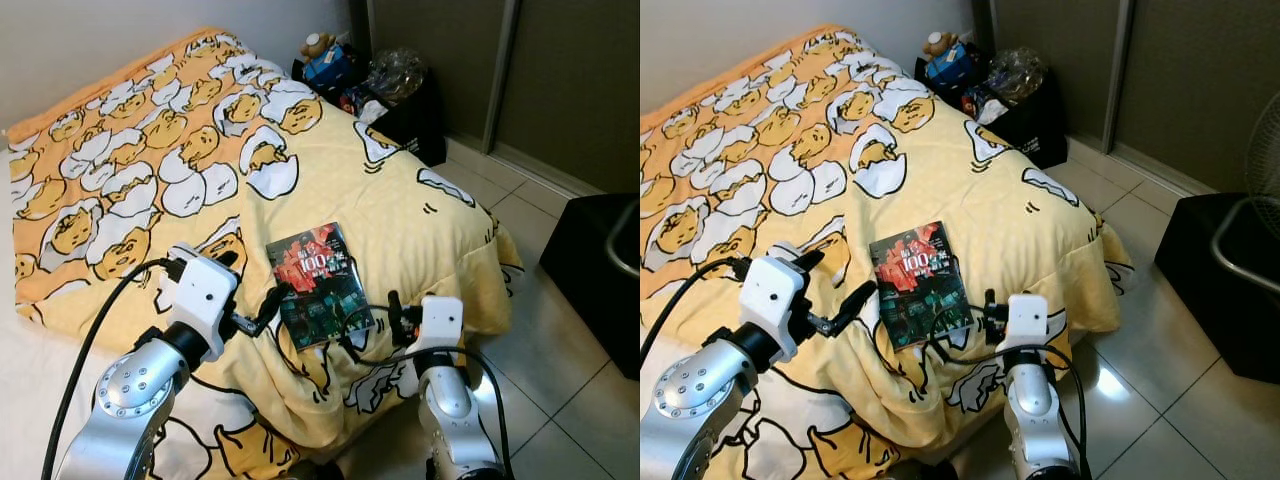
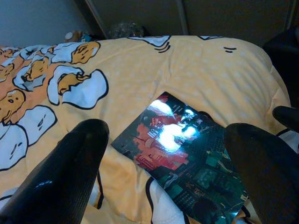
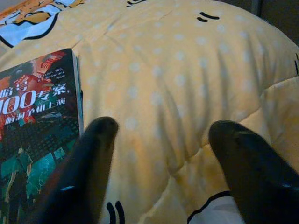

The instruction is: Clean up the room

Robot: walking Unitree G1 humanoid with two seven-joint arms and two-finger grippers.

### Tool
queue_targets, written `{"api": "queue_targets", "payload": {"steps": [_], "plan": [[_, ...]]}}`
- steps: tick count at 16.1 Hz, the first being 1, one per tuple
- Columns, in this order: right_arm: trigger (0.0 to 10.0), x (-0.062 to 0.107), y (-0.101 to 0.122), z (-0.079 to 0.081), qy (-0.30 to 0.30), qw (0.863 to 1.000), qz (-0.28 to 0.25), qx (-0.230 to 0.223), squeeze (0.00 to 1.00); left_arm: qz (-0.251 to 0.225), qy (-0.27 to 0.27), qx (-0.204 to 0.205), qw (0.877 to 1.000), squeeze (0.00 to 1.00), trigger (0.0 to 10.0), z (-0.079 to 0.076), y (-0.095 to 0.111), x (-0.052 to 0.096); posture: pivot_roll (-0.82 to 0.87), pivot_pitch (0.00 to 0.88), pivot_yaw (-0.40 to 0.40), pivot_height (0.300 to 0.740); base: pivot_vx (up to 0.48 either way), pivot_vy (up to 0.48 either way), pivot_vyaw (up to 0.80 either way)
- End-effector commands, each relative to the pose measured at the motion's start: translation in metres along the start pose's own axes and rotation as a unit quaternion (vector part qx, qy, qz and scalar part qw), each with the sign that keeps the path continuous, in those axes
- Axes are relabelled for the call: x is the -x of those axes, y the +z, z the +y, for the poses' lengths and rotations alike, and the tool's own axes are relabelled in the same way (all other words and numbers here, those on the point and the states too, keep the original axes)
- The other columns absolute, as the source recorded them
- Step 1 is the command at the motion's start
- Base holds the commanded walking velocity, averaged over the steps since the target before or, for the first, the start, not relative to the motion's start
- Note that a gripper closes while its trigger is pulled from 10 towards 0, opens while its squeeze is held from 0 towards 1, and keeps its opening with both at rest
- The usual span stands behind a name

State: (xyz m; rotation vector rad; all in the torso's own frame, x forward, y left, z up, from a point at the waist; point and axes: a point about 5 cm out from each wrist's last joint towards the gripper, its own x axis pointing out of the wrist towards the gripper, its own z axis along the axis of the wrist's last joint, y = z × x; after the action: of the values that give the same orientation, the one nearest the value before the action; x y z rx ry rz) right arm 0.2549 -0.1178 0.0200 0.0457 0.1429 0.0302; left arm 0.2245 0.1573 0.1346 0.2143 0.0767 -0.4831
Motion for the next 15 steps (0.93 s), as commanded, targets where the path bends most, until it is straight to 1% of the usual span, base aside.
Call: {"api": "queue_targets", "payload": {"steps": [1, 3, 4, 5, 7, 8, 9, 10, 11, 12, 13, 15], "plan": [[10.0, -0.004, 0.007, 0.025, 0.020, 0.999, -0.004, -0.042, 1.00, 0.009, 0.014, -0.012, 1.000, 0.00, 10.0, 0.008, -0.003, 0.005, -0.01, 0.143, 0.291, 0.740, 0.000, 0.000, 0.00], [10.0, -0.013, 0.013, 0.023, 0.026, 0.998, -0.008, -0.060, 1.00, 0.008, 0.015, -0.014, 1.000, 0.00, 10.0, 0.009, -0.003, 0.005, -0.01, 0.145, 0.293, 0.740, 0.000, 0.000, 0.00], [10.0, -0.017, 0.016, 0.025, 0.038, 0.997, -0.006, -0.068, 1.00, 0.008, 0.016, -0.014, 1.000, 0.00, 10.0, 0.009, -0.003, 0.005, 0.00, 0.148, 0.293, 0.740, 0.000, 0.000, 0.00], [10.0, -0.019, 0.017, 0.029, 0.051, 0.995, 0.000, -0.082, 1.00, 0.008, 0.016, -0.014, 1.000, 0.00, 10.0, 0.009, -0.002, 0.005, 0.00, 0.148, 0.290, 0.740, 0.000, 0.000, 0.00], [10.0, -0.022, 0.019, 0.032, 0.058, 0.994, 0.003, -0.093, 1.00, 0.008, 0.021, -0.015, 1.000, 0.00, 10.0, 0.010, -0.002, 0.005, 0.00, 0.148, 0.290, 0.740, 0.000, 0.000, 0.00], [10.0, -0.026, 0.017, 0.033, 0.059, 0.990, 0.024, -0.127, 1.00, 0.010, 0.024, -0.016, 1.000, 0.00, 10.0, 0.012, -0.003, 0.006, 0.01, 0.150, 0.289, 0.740, 0.000, 0.000, 0.00], [10.0, -0.031, 0.014, 0.034, 0.060, 0.985, 0.044, -0.153, 1.00, 0.010, 0.025, -0.016, 1.000, 0.00, 10.0, 0.012, -0.003, 0.006, 0.01, 0.150, 0.288, 0.740, 0.000, 0.000, 0.00], [10.0, -0.036, 0.012, 0.036, 0.064, 0.979, 0.068, -0.182, 1.00, 0.010, 0.027, -0.016, 0.999, 0.00, 10.0, 0.012, -0.003, 0.007, 0.02, 0.151, 0.289, 0.740, 0.000, 0.000, 0.00], [10.0, -0.038, 0.011, 0.037, 0.067, 0.977, 0.075, -0.190, 1.00, 0.010, 0.027, -0.016, 0.999, 0.00, 10.0, 0.012, -0.003, 0.007, 0.02, 0.151, 0.289, 0.740, 0.000, 0.000, 0.00], [10.0, -0.042, 0.012, 0.039, 0.070, 0.973, 0.083, -0.206, 0.00, 0.011, 0.027, -0.016, 0.999, 0.00, 10.0, 0.012, -0.003, 0.007, 0.02, 0.151, 0.288, 0.740, 0.000, 0.000, 0.00], [10.0, -0.048, 0.015, 0.044, 0.075, 0.966, 0.095, -0.227, 0.00, 0.011, 0.029, -0.017, 0.999, 0.00, 10.0, 0.013, -0.003, 0.007, 0.02, 0.148, 0.289, 0.740, 0.000, 0.000, 0.00], [10.0, -0.051, 0.017, 0.049, 0.083, 0.960, 0.104, -0.247, 0.00, 0.012, 0.029, -0.017, 0.999, 0.00, 10.0, 0.014, -0.003, 0.007, 0.03, 0.146, 0.289, 0.740, 0.000, 0.000, 0.00]]}}
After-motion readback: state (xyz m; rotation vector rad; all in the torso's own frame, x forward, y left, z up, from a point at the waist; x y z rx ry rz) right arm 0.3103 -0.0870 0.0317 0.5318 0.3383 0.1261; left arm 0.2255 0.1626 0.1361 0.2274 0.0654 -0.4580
